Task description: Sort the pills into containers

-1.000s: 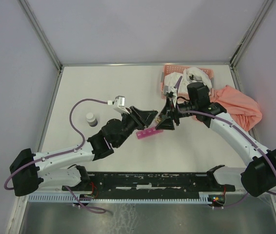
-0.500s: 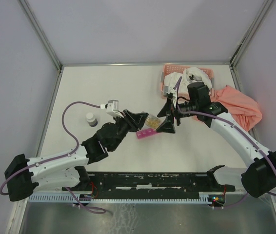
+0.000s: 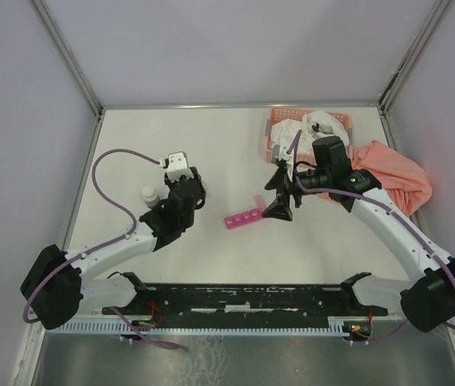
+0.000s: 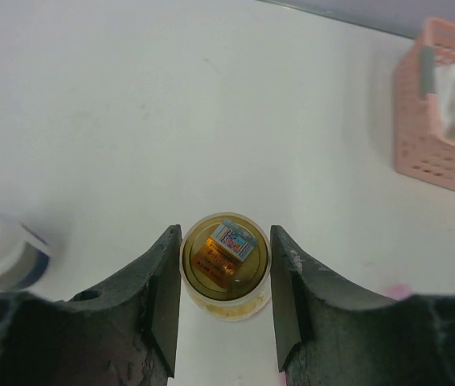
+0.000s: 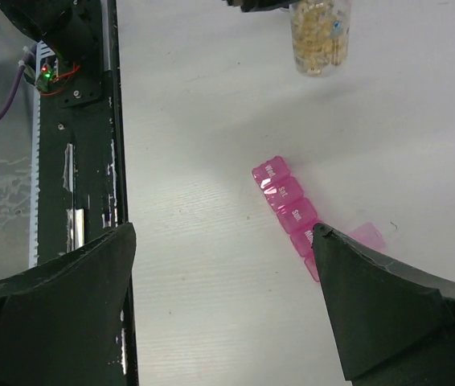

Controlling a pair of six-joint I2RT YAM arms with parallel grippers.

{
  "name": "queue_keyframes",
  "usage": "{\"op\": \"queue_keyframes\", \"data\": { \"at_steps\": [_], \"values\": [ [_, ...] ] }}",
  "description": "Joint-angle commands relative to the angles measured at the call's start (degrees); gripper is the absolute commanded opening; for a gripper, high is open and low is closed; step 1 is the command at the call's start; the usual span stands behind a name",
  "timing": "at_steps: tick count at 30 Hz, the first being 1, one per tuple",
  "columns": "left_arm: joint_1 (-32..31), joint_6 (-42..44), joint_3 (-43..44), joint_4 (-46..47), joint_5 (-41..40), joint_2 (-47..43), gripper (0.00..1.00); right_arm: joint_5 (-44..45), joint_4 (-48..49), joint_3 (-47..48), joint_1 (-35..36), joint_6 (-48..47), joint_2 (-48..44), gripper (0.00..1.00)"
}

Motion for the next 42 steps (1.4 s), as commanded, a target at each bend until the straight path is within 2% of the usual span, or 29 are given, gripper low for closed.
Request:
{"op": "queue_keyframes", "data": {
  "at_steps": [1,7,11,17,23,24,25,29,30,34,37,42],
  "values": [
    [7.4,5.7,3.3,3.0,-4.5,4.8,0.03,0.9,0.1,2.5,-0.4,-1.9,-1.1,0.99],
    [18.5,4.4,10.0,2.7,1.1,15.3,0.03,0.9,0.1,2.4,-0.5,-2.1,-0.7,0.99],
    [23.8,3.0,14.5,1.7,3.4,21.8,0.03,0.9,0.1,2.4,-0.7,-2.2,-0.9,0.99],
    [27.2,3.7,19.3,3.6,2.0,29.3,0.03,0.6,0.1,2.3,-0.8,-2.2,-1.0,0.99],
    [28.8,4.1,23.4,4.0,5.1,34.7,0.05,0.5,0.1,2.3,-0.9,-2.1,-1.0,0.99],
    [28.9,4.2,24.1,3.9,5.3,35.2,0.08,0.5,0.1,2.3,-0.9,-2.2,-0.9,0.99],
    [28.8,4.3,24.7,3.9,5.5,35.6,0.16,0.5,0.1,2.4,-0.8,-2.2,-0.9,0.99],
    [28.9,4.6,26.2,1.8,5.8,36.1,0.71,0.6,0.1,2.3,-1.0,-2.2,-0.7,0.99],
    [28.9,4.5,26.4,0.9,6.1,35.8,0.8,0.5,0.1,2.3,-1.0,-2.2,-0.7,0.99],
    [28.8,2.1,25.5,-2.1,8.2,31.6,0.92,-0.1,0.1,2.4,-1.3,-1.8,0.1,0.99],
    [28.7,0.7,22.7,-3.0,11.8,26.2,0.96,-0.9,0.2,2.4,-1.9,-1.1,1.1,0.99],
    [28.3,1.6,13.1,1.9,30.6,13.7,0.96,-2.0,1.8,2.0,-3.7,1.0,2.1,0.99]
  ]
}}
